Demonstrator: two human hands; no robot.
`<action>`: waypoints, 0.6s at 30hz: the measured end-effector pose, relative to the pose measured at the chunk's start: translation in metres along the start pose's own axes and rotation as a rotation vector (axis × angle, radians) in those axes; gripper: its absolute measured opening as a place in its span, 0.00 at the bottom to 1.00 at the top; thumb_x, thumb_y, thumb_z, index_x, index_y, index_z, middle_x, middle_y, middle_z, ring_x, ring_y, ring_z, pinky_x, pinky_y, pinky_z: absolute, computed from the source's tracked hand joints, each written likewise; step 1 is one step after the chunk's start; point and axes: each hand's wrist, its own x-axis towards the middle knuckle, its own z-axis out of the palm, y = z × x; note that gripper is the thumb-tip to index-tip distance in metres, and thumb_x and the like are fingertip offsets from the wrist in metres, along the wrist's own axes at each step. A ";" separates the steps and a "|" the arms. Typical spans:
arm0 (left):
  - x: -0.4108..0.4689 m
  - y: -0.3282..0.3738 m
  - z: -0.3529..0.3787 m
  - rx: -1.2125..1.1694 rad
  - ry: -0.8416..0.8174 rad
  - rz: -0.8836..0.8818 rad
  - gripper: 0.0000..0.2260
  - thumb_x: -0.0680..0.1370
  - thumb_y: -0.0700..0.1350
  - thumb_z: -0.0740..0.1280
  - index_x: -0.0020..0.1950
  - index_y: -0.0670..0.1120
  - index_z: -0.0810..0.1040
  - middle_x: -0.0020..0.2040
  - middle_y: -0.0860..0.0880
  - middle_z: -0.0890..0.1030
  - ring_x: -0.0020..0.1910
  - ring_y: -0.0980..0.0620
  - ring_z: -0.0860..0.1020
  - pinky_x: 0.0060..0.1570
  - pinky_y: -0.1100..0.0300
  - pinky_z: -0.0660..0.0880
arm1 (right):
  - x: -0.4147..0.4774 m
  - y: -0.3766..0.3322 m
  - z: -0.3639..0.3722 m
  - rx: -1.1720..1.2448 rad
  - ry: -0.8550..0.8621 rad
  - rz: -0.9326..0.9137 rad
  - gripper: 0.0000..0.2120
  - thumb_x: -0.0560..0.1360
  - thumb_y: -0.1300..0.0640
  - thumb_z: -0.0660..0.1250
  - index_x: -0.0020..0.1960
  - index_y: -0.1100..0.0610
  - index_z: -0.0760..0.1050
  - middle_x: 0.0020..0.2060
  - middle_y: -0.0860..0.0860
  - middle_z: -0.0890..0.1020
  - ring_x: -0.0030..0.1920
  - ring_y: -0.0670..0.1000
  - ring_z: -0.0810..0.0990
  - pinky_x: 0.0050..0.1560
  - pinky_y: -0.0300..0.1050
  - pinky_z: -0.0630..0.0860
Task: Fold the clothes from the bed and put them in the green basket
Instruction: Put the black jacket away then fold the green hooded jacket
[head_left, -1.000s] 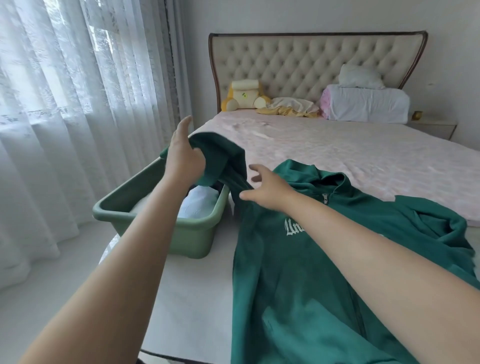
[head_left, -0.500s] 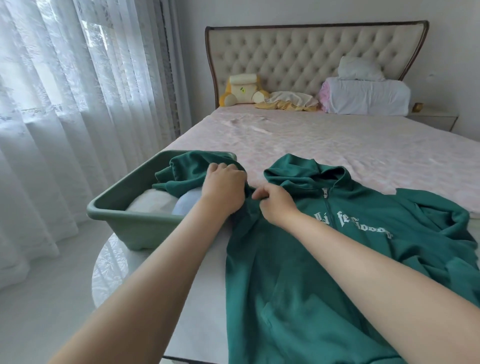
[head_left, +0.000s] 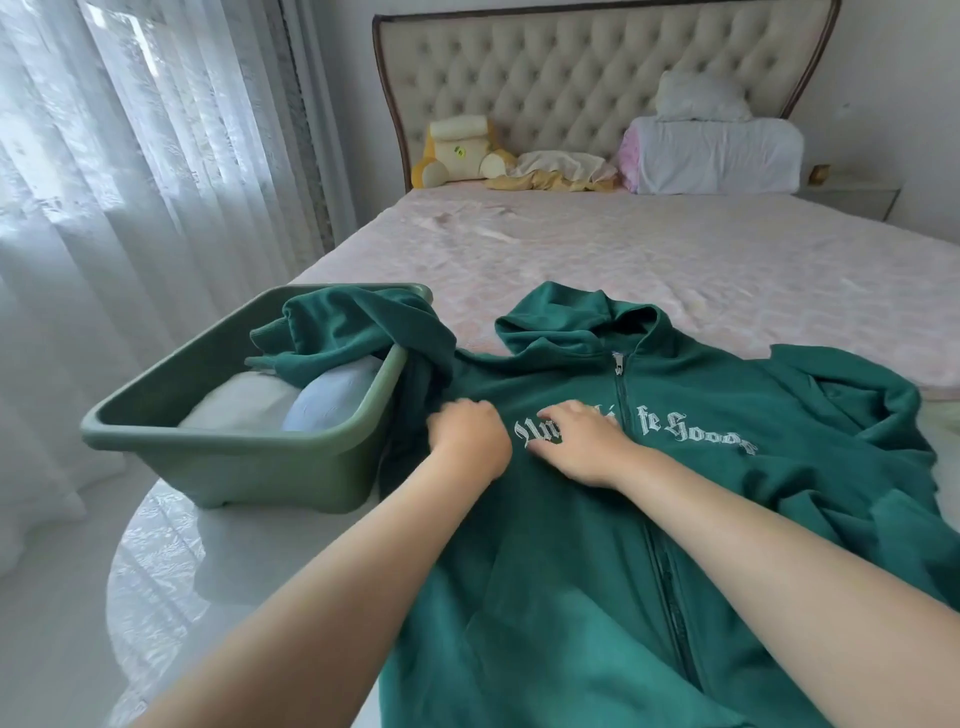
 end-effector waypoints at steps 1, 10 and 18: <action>0.006 0.004 -0.001 -0.045 0.103 0.076 0.16 0.81 0.44 0.57 0.69 0.42 0.69 0.66 0.41 0.71 0.65 0.41 0.71 0.58 0.49 0.71 | 0.003 0.003 -0.003 0.003 0.023 -0.001 0.32 0.77 0.36 0.65 0.76 0.49 0.66 0.74 0.53 0.67 0.75 0.56 0.64 0.74 0.56 0.59; 0.085 -0.007 0.028 -0.237 -0.266 0.034 0.36 0.75 0.74 0.52 0.79 0.66 0.45 0.81 0.53 0.39 0.79 0.38 0.37 0.72 0.34 0.40 | 0.040 0.026 -0.007 -0.060 -0.205 0.144 0.49 0.66 0.18 0.56 0.80 0.35 0.43 0.81 0.49 0.40 0.80 0.53 0.35 0.70 0.77 0.36; 0.128 -0.011 0.039 -0.187 -0.137 -0.008 0.34 0.73 0.77 0.46 0.78 0.69 0.46 0.82 0.51 0.41 0.79 0.39 0.38 0.71 0.31 0.45 | 0.078 0.031 -0.004 -0.159 -0.193 0.147 0.51 0.60 0.13 0.47 0.78 0.31 0.41 0.81 0.49 0.39 0.80 0.55 0.34 0.67 0.81 0.38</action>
